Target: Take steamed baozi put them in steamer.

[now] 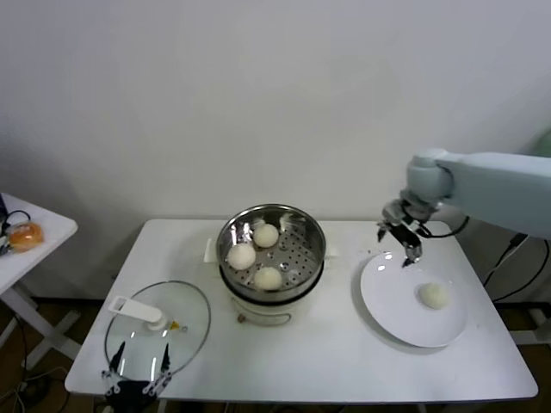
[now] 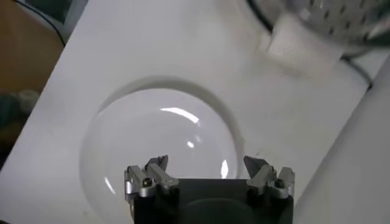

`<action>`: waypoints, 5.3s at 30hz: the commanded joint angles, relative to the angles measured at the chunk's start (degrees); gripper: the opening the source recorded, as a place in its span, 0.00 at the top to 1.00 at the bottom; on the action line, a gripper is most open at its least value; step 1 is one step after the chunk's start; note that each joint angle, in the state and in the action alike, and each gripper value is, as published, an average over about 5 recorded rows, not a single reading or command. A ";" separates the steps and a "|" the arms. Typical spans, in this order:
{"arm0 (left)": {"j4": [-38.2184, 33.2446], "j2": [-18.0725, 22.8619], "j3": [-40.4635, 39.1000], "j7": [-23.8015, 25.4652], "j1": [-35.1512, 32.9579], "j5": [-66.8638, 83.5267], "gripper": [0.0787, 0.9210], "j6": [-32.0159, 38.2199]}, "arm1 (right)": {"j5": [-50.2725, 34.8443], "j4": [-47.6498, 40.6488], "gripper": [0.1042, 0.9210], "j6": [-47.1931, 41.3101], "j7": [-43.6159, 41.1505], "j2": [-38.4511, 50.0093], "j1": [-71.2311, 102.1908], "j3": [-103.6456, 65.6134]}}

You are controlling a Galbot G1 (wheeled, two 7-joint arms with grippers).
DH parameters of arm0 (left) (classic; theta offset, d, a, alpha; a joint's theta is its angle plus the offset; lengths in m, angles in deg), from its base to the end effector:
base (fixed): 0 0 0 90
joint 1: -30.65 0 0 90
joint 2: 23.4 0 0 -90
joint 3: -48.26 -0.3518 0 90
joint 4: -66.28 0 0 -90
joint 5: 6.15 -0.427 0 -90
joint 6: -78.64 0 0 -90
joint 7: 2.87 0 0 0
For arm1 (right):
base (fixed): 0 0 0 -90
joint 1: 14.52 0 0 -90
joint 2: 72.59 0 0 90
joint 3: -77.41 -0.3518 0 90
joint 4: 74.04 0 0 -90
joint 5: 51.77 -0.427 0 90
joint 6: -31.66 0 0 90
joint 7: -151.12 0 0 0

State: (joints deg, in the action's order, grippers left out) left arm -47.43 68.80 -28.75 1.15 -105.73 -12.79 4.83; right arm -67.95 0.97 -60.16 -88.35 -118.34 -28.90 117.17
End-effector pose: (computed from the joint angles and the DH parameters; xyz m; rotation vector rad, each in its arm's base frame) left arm 0.1301 0.0809 -0.4023 0.1248 -2.9815 -0.3469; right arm 0.6006 -0.0954 -0.1184 1.4091 -1.0440 1.5974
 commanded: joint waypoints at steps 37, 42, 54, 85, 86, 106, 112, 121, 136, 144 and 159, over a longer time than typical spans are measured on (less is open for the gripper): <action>0.72 2.14 0.11 -0.01 -1.27 -2.34 0.12 0.31 | 13.17 -22.80 0.18 -1.58 0.23 4.75 33.49 -28.58; 0.59 2.10 0.08 -0.03 -1.28 -2.29 0.12 0.28 | 12.88 -22.81 0.29 -1.58 0.26 4.64 33.21 -29.21; 0.27 1.95 0.18 -0.03 -1.32 -2.19 0.12 0.25 | 0.03 -11.83 0.40 -2.76 -1.63 3.73 8.94 -9.87; 1.03 1.78 0.07 -0.04 0.00 -1.13 0.12 -0.09 | -26.45 -3.39 0.39 -14.66 1.62 -19.53 -2.62 -9.56; 1.14 1.77 0.08 -0.03 0.04 -1.14 0.12 -0.08 | -25.64 -3.85 0.39 -14.71 1.97 -20.10 -1.50 -9.72; 1.18 1.62 0.02 -0.05 -0.37 -1.48 0.12 0.18 | -15.43 -8.38 0.39 -14.95 4.60 -22.09 10.03 -11.74; 1.01 1.57 0.06 -0.06 -0.44 -1.50 0.12 0.19 | -14.70 -10.43 0.39 -14.97 5.30 -22.89 11.50 -13.23; 0.57 1.47 0.25 -0.13 -0.66 -1.38 0.12 0.33 | -14.90 -9.80 0.28 -14.29 6.01 -21.99 8.75 -14.65; -1.18 1.19 0.55 -0.29 -1.09 -0.53 0.12 -0.05 | -19.78 4.75 0.12 -19.40 32.50 -0.01 22.27 -48.13; -1.45 1.19 0.23 -0.30 -1.36 -0.79 0.12 0.28 | -19.49 16.18 0.12 -17.51 45.28 9.31 48.35 -74.51; -1.73 1.08 -0.16 -0.31 -0.70 1.73 0.12 1.88 | -15.06 35.81 0.12 0.98 57.68 -2.85 116.78 -129.21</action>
State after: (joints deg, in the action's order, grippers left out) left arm -48.79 68.80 -28.79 0.75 -106.47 -12.13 6.07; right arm -86.53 21.84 -70.37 -40.67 -113.38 36.69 31.60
